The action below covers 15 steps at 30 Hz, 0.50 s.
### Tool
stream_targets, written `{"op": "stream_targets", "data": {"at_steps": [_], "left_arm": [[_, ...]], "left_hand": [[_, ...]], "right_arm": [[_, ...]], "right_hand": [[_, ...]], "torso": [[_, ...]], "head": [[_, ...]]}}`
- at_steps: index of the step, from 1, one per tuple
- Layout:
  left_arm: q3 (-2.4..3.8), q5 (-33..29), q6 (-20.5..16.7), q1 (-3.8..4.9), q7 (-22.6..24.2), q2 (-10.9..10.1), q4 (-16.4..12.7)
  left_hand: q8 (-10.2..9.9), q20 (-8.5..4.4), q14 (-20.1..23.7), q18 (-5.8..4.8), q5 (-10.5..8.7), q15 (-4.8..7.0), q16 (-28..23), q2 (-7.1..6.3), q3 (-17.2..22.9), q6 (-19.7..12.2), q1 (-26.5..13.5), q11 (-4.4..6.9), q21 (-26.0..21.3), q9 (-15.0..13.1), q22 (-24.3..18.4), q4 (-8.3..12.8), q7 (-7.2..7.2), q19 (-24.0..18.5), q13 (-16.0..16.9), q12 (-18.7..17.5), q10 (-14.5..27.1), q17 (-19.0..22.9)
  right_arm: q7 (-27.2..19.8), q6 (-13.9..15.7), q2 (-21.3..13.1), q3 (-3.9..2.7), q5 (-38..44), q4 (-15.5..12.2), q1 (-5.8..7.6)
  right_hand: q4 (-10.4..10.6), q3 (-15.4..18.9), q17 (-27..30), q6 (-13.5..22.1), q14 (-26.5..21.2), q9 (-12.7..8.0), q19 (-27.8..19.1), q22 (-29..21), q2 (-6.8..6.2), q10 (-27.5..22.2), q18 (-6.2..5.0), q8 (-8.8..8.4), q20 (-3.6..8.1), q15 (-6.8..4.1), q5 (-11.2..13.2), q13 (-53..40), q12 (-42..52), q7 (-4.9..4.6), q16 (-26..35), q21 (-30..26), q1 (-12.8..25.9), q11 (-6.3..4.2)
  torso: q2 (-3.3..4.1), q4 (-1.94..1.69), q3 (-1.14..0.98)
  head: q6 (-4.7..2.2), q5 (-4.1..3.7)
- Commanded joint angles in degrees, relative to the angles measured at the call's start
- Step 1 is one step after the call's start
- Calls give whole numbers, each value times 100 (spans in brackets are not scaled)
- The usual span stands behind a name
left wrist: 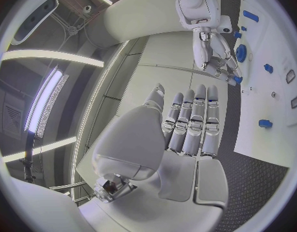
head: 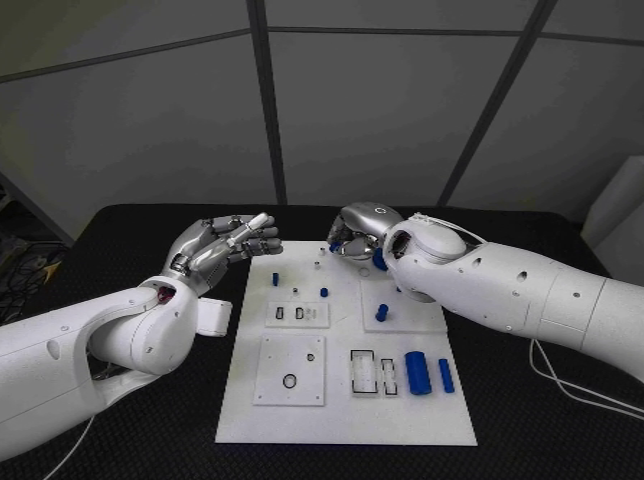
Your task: Assemble the parts on the task board
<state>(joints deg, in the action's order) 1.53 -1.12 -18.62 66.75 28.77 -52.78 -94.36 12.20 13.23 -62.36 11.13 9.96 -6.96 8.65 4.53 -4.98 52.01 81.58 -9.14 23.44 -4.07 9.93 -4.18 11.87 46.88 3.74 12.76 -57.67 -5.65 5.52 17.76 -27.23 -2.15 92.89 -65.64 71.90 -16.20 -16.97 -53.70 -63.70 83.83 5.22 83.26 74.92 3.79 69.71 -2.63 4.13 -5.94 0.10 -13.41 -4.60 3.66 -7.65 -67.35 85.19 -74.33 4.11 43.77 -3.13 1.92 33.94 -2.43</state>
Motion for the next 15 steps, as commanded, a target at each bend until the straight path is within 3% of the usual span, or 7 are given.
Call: {"op": "stream_targets", "data": {"at_steps": [1, 8, 15], "left_arm": [[7, 11, 80, 14, -3, -5, -37], [8, 8, 79, 24, -15, -28, -83], [9, 7, 75, 33, -25, -42, -102]], "left_hand": [[-29, 9, 9, -74, 26, -14, -19, 18, -47, 20, -45, 7, 0, 5, -5, -3, 3, 9, -6, -38, -33, 5], [-29, 9, 9, -74, 26, -14, -19, 18, -47, 20, -45, 7, 0, 5, -5, -3, 3, 9, -6, -38, -33, 5], [-36, 12, 12, -74, 20, -17, -36, 19, -60, 27, -57, 5, -7, 6, -12, -1, 4, 3, -5, -49, -40, 7]], "right_arm": [[-102, 137, 85, -4, 57, 84, 17], [-76, 139, 220, -4, 118, 246, 18], [-39, 81, 280, -4, 247, 316, 18]], "right_hand": [[0, -36, -4, -42, 86, 8, 27, 435, -41, 47, 38, 2, -7, -39, -35, -3, 2, -11, -38, 16, 4, 9], [8, -45, -10, -44, 85, 10, 28, 438, -45, 42, 38, -3, -6, -37, -40, -1, -3, -11, -45, 18, 19, 10], [13, -54, -8, -40, 83, 12, 25, 436, -59, 34, 38, -11, -6, -36, -43, 2, -8, -11, -50, 18, 37, 12]], "torso": [[33, -41, 21], [63, -72, 46], [78, -66, 48]], "head": [[-12, -19], [-21, -33], [-9, -10]]}}
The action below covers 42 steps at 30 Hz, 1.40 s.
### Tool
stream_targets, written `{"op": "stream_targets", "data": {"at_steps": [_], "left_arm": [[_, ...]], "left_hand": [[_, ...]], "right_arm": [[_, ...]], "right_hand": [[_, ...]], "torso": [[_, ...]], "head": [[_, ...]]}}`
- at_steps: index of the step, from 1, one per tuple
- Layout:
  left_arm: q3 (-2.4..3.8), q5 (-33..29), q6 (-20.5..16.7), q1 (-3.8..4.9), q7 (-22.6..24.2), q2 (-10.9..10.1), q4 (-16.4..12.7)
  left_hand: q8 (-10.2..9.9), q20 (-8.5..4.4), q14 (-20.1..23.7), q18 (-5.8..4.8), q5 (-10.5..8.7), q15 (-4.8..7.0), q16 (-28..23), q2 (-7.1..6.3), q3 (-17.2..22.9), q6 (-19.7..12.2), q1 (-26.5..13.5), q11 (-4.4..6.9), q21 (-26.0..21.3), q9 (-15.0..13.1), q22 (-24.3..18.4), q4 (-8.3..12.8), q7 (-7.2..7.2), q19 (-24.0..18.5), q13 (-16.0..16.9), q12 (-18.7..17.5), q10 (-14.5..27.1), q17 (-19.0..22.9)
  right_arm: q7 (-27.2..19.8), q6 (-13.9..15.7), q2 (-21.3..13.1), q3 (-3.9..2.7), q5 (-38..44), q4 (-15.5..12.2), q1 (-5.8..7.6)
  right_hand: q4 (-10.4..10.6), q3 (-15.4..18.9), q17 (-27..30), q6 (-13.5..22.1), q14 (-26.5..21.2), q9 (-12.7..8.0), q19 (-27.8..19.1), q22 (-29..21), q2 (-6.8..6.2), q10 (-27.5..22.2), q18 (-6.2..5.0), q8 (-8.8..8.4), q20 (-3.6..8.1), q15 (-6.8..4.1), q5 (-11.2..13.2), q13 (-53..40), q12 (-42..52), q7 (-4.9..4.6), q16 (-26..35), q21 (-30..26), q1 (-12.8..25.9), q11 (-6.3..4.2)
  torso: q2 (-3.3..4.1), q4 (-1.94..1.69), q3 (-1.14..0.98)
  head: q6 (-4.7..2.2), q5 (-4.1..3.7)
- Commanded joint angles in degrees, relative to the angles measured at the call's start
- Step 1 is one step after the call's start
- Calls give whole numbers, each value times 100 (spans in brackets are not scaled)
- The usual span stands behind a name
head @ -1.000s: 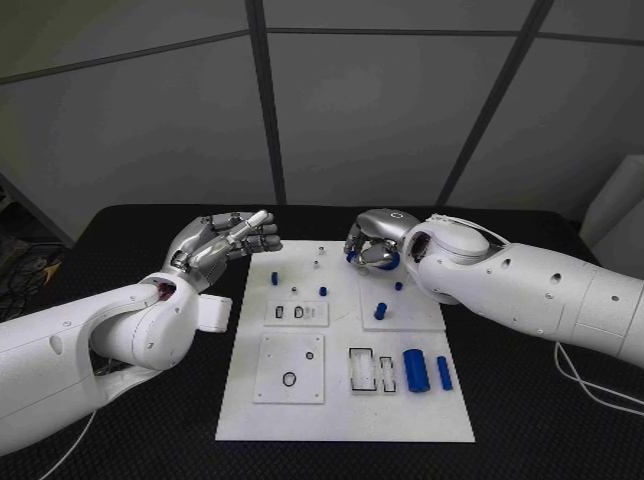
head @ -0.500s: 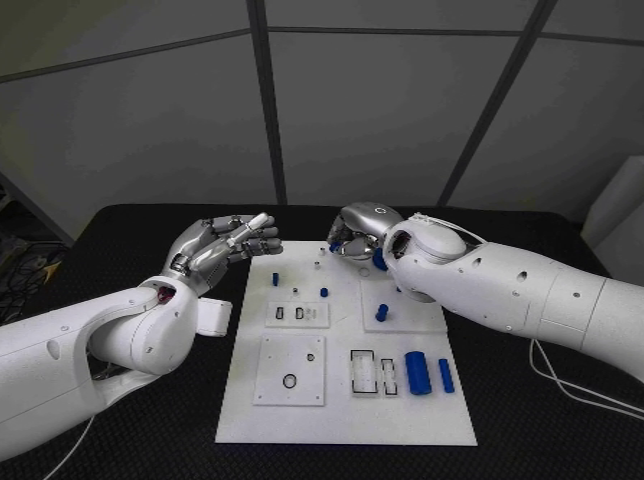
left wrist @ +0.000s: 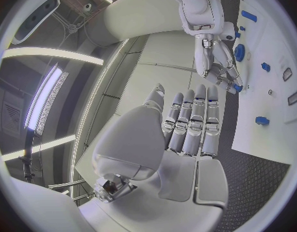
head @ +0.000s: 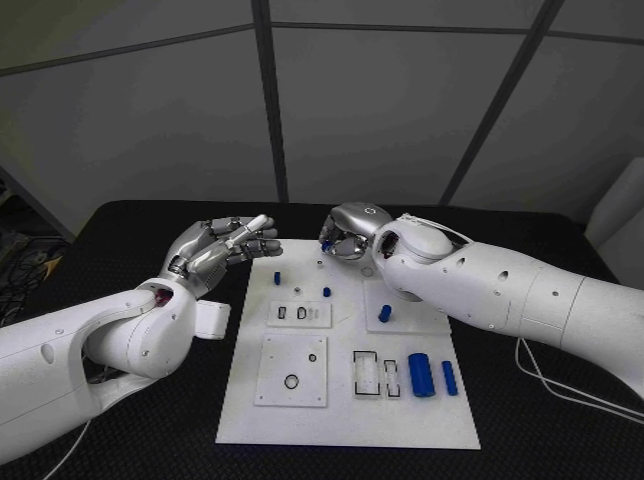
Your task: Assemble the parts on the task board
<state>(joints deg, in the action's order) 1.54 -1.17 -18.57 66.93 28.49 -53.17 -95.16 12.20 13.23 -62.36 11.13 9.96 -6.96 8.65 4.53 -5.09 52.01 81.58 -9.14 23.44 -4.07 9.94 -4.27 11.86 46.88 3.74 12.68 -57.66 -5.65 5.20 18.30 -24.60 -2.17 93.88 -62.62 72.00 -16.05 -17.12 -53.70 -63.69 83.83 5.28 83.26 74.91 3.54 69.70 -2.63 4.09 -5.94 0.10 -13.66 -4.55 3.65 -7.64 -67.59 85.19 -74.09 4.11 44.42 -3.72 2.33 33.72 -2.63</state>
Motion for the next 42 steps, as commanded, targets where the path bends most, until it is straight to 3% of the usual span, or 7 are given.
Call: {"op": "stream_targets", "data": {"at_steps": [1, 16, 21, 24, 30, 35, 42], "left_arm": [[7, 13, 70, 16, 3, -5, -24], [9, 12, 82, 24, -27, -20, -38], [9, 12, 82, 25, -38, -26, -34], [9, 12, 83, 25, -43, -32, -29], [9, 12, 85, 27, -47, -66, -17], [8, 12, 85, 27, -48, -97, -5], [8, 12, 96, 26, -54, -115, 15]], "left_hand": [[-36, 12, 12, -74, 20, -17, -36, 19, -49, 27, -57, 5, -7, 6, -13, 7, 4, 3, -5, -41, -40, 7], [-41, 14, 13, -74, 13, -19, -46, 18, -59, 29, -64, 4, -11, 6, -17, 10, 5, 0, -5, -49, -43, 8], [-46, 15, 14, -74, 5, -20, -54, 19, -65, 31, -69, 3, -13, 7, -20, 11, 6, -2, -5, -55, -44, 9], [-46, 15, 14, -74, 5, -20, -54, 19, -65, 31, -69, 3, -13, 7, -20, 11, 6, -2, -5, -55, -44, 9], [-46, 15, 14, -74, 5, -20, -54, 19, -65, 31, -69, 3, -13, 7, -20, 11, 6, -2, -5, -55, -44, 9], [-52, 17, 15, -74, -7, -22, -65, 19, -74, 32, -74, 1, -18, 7, -25, 15, 8, -6, -5, -65, -45, 10], [-52, 17, 15, -74, -7, -22, -65, 19, -74, 32, -74, 1, -18, 7, -25, 15, 8, -6, -5, -65, -45, 10]], "right_arm": [[3, 10, 25, -2, 167, 23, 9], [237, -166, 97, -1, 455, 110, 9], [175, -63, 104, -1, 398, 130, 10], [139, 56, 57, -1, 325, 76, 10], [114, 276, -325, 0, 58, -332, 7], [168, 412, -841, -3, -219, -809, 5], [428, 289, -1503, -55, -779, -1283, 4]], "right_hand": [[0, -42, 9, -41, 79, 7, 21, 431, -40, 30, 37, -10, -6, -36, -18, -1, -8, -12, -17, 16, 21, 12], [15, -76, 97, -5, 48, 8, -44, 341, -112, -38, 17, -41, -12, -25, 1, 19, -22, -19, 25, -22, 99, 26], [23, -82, 837, 513, -189, -124, -582, -483, -409, -738, -149, -57, -115, 108, 318, 107, -25, -165, 542, -409, 269, 207], [102, 83, 1367, 921, -334, -164, -985, -1124, -573, -1233, -280, -59, -194, 173, 616, 97, -21, -114, 958, -758, 254, 283], [359, 351, 1524, 1113, -299, -156, -1009, -1266, -720, -1344, -302, -51, -224, 180, 659, 75, 8, -239, 1093, -877, 148, 298], [564, 429, 1323, 906, -190, -124, -825, -1046, -701, -1079, -255, 12, -214, 171, 594, 40, 99, -281, 942, -777, 48, 285], [906, 469, 412, 759, 59, -126, -206, -40, -710, 0, -58, -9, -73, -11, 579, -165, 485, -105, 234, -253, 237, 34]], "torso": [[18, -3, 7], [38, 9, 10], [44, 16, 12], [45, 19, 11], [52, 42, 1], [52, 68, -12], [51, 157, -54]], "head": [[8, 11], [18, 23], [17, 37], [6, 34], [-21, 48], [-51, 38], [-102, 36]]}}
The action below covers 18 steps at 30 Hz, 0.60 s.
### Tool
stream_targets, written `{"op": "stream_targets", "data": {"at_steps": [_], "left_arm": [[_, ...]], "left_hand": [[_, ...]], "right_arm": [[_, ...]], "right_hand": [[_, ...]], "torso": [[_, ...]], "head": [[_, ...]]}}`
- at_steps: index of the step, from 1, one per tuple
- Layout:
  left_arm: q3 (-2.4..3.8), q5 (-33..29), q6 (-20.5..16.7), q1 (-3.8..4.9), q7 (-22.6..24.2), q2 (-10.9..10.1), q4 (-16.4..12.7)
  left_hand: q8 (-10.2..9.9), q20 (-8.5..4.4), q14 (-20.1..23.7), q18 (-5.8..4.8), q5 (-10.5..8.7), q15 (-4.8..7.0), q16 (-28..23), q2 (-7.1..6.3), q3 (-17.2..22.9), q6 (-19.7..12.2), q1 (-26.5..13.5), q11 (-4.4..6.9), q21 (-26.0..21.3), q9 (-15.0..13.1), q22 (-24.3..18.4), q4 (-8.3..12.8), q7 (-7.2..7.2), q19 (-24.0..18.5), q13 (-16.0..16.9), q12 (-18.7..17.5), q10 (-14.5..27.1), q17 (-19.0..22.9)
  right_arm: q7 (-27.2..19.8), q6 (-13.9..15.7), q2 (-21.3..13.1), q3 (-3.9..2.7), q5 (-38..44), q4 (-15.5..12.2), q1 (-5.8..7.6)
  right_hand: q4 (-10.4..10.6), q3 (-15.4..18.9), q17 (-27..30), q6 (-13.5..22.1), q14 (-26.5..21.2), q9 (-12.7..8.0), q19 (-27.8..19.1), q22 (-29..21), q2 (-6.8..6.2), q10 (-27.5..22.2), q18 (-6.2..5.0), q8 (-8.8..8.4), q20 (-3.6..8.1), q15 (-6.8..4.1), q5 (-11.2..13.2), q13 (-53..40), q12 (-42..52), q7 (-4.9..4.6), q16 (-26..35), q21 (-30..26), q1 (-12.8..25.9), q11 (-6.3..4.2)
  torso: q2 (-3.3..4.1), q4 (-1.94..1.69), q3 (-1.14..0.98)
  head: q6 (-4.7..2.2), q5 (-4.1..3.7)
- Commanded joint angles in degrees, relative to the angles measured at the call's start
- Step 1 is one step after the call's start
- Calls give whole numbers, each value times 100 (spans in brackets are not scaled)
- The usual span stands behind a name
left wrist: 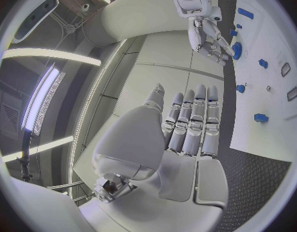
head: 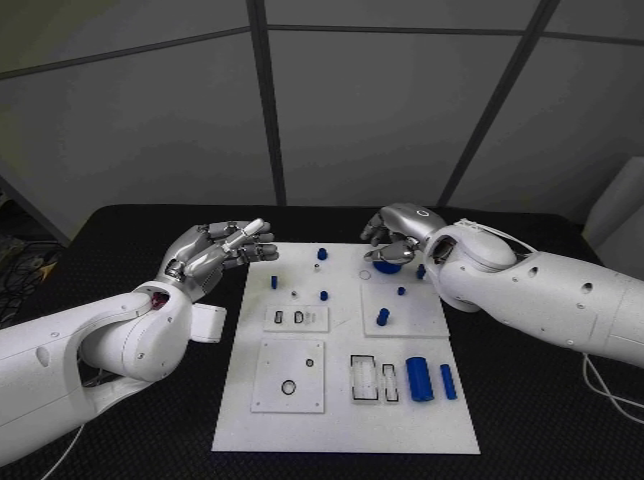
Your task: Assemble the parts on the task board
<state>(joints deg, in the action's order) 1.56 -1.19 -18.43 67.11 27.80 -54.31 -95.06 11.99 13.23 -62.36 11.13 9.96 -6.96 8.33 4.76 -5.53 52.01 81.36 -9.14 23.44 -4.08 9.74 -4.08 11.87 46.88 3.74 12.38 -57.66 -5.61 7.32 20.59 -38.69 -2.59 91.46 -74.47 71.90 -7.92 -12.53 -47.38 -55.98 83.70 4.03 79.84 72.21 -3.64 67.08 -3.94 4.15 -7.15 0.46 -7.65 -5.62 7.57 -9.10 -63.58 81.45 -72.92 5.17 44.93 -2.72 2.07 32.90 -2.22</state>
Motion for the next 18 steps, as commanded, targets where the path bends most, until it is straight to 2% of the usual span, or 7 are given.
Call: {"op": "stream_targets", "data": {"at_steps": [1, 5, 8, 10, 13, 15, 18], "left_arm": [[6, 14, 84, 8, 13, 1, 9], [6, 14, 92, 8, 8, 9, 25], [5, 14, 99, 7, 6, 20, 43], [5, 14, 102, 7, 4, 26, 52], [5, 14, 108, 6, 0, 36, 63], [5, 14, 113, 6, -2, 42, 70], [5, 14, 119, 5, -5, 47, 77]], "left_hand": [[-32, 17, 15, -74, -7, -22, -33, -4, -30, 32, -51, 1, -18, 8, -5, -4, 7, -5, -5, -35, -45, 5], [-32, 17, 15, -74, -7, -22, -33, -4, -30, 32, -51, 1, -18, 8, -5, -4, 7, -5, -5, -35, -45, 5], [-32, 17, 15, -74, -7, -22, -33, -4, -30, 32, -51, 1, -18, 8, -5, -4, 7, -5, -5, -35, -45, 5], [-33, 17, 14, -74, -13, -23, -37, -2, -33, 34, -52, 1, -19, 8, -7, -2, 7, -6, -5, -38, -47, 5], [-35, 18, 14, -74, -18, -23, -41, -1, -36, 37, -53, 1, -21, 8, -9, 0, 7, -7, -5, -41, -48, 5], [-35, 18, 14, -74, -18, -23, -41, -1, -36, 37, -53, 1, -21, 8, -9, 0, 7, -7, -5, -41, -48, 5], [-35, 18, 14, -74, -18, -23, -41, -1, -36, 37, -53, 1, -21, 8, -9, 0, 7, -7, -5, -41, -48, 5]], "right_arm": [[278, -8, -168, -20, -633, -131, 14], [515, -291, -349, -36, -903, -168, 14], [688, -516, -404, -42, -1014, -123, 13], [767, -627, -399, -44, -1047, -76, 13], [845, -736, -364, -45, -1087, -1, 13], [884, -806, -337, -46, -1102, 40, 13], [947, -935, -303, -46, -1115, 87, 13]], "right_hand": [[171, 33, -328, -10, 94, -2, 219, 372, -23, 518, 101, -24, 89, -98, -14, -128, 205, 84, -252, 193, 178, -136], [567, 141, -711, -22, 147, 25, 478, 825, -264, 1197, 194, -32, 305, -299, -16, -533, 636, 257, -565, 423, 295, -334], [891, 225, -1344, 31, 235, 38, 721, 1262, -457, 1451, 286, -42, 370, -359, -8, -1113, 1217, 284, -1010, 628, 222, -424], [1310, 275, -1743, 83, 243, 61, 792, 1399, -592, 1203, 310, -35, 415, -317, 2, -2485, 2445, 298, -1307, 693, 10, -434], [1583, 304, -2038, 105, 274, 78, 818, 1447, -616, 1276, 321, -39, 379, -334, -1, -4069, 3966, 269, -1501, 713, -109, -427], [1892, 338, -2212, 155, 275, 97, 841, 1490, -640, 1156, 331, -29, 340, -310, -10, -5140, 4949, 251, -1621, 730, -289, -396], [2044, 385, -2458, 201, 311, 104, 881, 1558, -690, 1207, 345, -43, 324, -297, -4, -5679, 5453, 242, -1758, 759, -366, -353]], "torso": [[0, 69, -35], [4, 69, -36], [6, 49, -29], [10, 43, -26], [11, 38, -24], [12, 36, -26], [11, 34, -21]], "head": [[-24, -1], [-33, -15], [-33, -53], [-33, -62], [-26, -68], [-19, -70], [-12, -77]]}}
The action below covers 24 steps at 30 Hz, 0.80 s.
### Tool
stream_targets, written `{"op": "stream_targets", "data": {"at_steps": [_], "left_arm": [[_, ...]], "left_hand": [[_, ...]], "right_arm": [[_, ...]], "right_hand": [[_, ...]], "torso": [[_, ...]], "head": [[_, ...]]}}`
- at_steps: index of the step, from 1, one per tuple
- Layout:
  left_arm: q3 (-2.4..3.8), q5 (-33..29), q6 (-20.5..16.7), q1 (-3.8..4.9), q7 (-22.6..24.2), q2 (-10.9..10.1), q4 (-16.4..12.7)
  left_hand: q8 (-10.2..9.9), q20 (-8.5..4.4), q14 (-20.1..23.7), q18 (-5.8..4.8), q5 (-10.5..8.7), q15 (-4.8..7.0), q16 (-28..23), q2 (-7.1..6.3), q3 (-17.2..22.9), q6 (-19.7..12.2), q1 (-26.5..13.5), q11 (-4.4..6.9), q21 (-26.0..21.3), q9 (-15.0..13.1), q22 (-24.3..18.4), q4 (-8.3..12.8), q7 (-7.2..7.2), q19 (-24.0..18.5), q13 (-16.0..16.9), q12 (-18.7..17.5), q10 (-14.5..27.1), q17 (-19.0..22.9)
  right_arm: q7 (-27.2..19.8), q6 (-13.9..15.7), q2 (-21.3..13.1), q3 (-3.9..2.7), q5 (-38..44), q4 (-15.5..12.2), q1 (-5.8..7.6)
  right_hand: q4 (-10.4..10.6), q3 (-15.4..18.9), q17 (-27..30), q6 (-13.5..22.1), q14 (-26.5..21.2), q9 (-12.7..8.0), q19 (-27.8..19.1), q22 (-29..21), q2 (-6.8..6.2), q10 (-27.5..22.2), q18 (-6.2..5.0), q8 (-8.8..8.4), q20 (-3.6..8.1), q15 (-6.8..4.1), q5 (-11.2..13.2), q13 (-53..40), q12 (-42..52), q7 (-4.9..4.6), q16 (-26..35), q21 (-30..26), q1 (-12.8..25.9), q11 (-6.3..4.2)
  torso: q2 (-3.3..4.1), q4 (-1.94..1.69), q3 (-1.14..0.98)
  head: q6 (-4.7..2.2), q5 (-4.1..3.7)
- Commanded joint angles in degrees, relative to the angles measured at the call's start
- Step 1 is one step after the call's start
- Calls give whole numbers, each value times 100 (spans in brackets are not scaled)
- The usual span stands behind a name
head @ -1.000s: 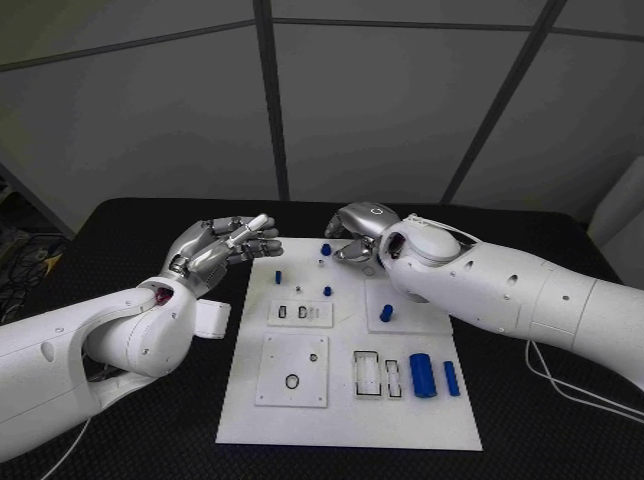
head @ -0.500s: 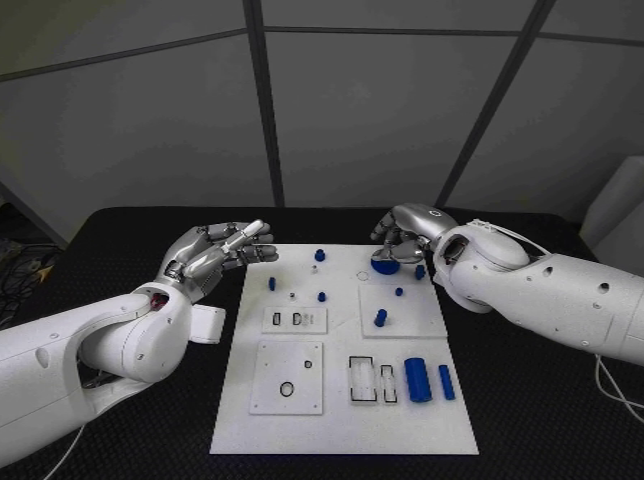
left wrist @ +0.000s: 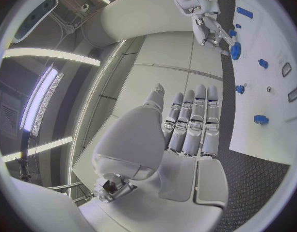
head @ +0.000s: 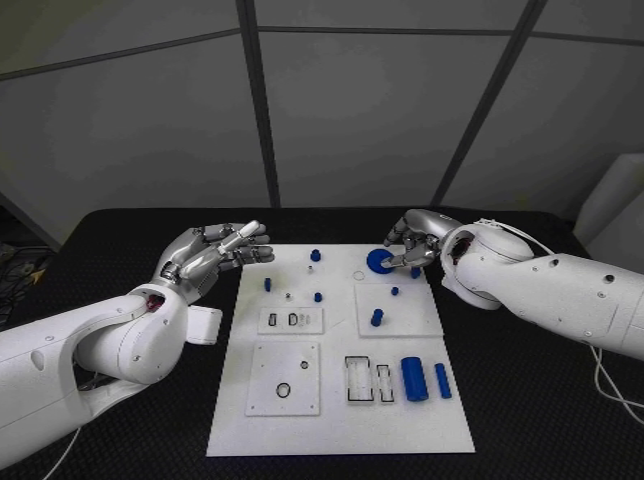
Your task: Assemble the parts on the task board
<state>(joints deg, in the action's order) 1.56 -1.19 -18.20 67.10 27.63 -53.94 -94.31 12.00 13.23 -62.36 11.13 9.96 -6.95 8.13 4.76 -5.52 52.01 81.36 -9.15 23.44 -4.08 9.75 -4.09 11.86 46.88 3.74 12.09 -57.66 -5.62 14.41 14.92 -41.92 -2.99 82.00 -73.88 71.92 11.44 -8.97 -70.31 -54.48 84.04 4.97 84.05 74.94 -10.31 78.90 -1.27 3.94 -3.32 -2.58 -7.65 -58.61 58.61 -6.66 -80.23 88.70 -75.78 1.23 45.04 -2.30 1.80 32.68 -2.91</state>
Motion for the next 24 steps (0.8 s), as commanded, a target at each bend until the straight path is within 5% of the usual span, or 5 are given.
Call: {"op": "stream_targets", "data": {"at_steps": [1, 12, 24], "left_arm": [[5, 14, 97, 6, 12, 10, 4], [5, 14, 102, 6, 9, 17, 15], [5, 14, 107, 5, 7, 26, 33]], "left_hand": [[-36, 18, 13, -74, -18, -23, -20, -1, -37, 37, -53, 1, -21, 8, -10, 0, 7, -7, -5, -12, -48, 6], [-36, 18, 13, -74, -18, -23, -20, -1, -37, 37, -53, 1, -21, 8, -10, 0, 7, -7, -5, -12, -48, 6], [-36, 18, 13, -74, -18, -23, -20, -1, -37, 37, -53, 1, -21, 8, -10, 0, 7, -7, -5, -12, -48, 6]], "right_arm": [[254, -404, 30, -7, -171, 41, 12], [275, -503, 108, -7, -180, 104, 11], [279, -257, 128, -7, -113, 79, 11]], "right_hand": [[173, 45, -223, 62, 283, 15, 470, 1303, -32, 25, 82, -19, -75, 8, -4, -523, 478, -16, -128, 42, -119, 43], [327, 75, -426, 63, 309, 35, 523, 1389, -37, 62, 101, -13, -86, 30, -2, -875, 799, -16, -239, 79, -214, 70], [393, 68, -583, 0, 333, 62, 595, 1506, 10, 164, 127, 2, -89, 31, -26, -1175, 1097, -10, -323, 130, -267, 67]], "torso": [[0, -5, 9], [4, 0, 4], [7, 6, 4]], "head": [[12, -9], [26, 5], [30, 18]]}}
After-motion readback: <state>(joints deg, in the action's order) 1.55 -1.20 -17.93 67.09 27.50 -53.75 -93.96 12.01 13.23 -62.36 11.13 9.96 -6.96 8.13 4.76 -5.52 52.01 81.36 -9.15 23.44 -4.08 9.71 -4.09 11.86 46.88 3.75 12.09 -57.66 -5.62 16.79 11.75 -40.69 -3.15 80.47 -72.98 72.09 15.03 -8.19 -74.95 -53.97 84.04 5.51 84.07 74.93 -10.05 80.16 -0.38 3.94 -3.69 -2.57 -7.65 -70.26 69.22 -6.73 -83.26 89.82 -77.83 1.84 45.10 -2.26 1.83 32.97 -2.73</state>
